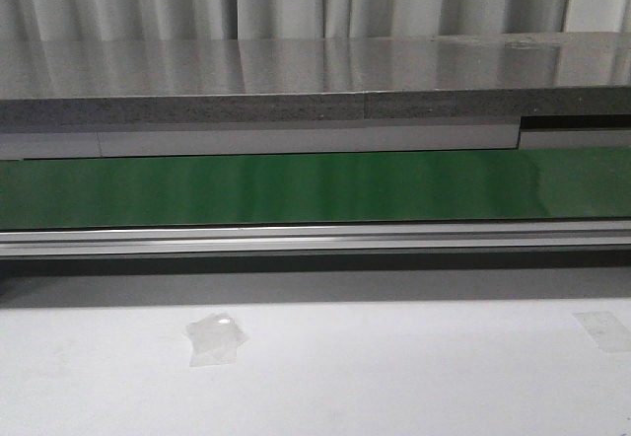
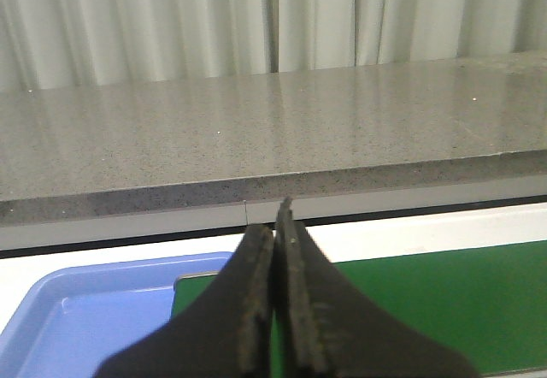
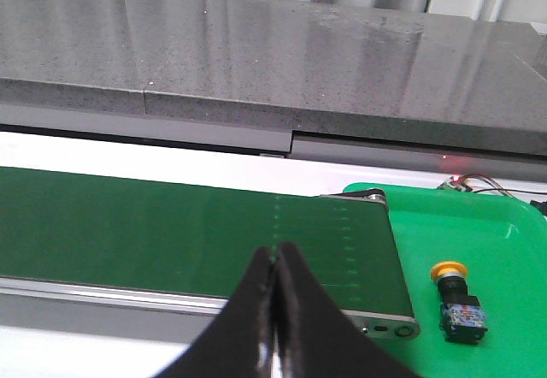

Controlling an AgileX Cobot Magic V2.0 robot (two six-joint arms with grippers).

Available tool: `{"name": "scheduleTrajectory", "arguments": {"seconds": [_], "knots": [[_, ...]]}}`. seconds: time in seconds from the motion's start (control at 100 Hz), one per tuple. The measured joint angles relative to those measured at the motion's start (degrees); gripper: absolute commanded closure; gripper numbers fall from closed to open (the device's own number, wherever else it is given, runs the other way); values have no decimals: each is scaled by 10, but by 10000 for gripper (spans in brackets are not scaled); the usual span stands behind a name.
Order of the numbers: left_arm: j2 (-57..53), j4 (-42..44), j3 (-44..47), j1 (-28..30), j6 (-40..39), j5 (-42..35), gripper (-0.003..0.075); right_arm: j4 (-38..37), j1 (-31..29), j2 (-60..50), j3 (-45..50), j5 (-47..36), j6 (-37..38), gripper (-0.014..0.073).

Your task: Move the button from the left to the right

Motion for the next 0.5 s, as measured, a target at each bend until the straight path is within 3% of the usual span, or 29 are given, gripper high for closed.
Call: {"name": "scheduleTrajectory", "arguments": {"seconds": [0.26,0.5], "knots": [[0,0,0,0,0,0,740,1,0,0,10,-9,0,659],[0,0,0,0,0,0,740,-5,1,-15,101,-121,54,659]]}}
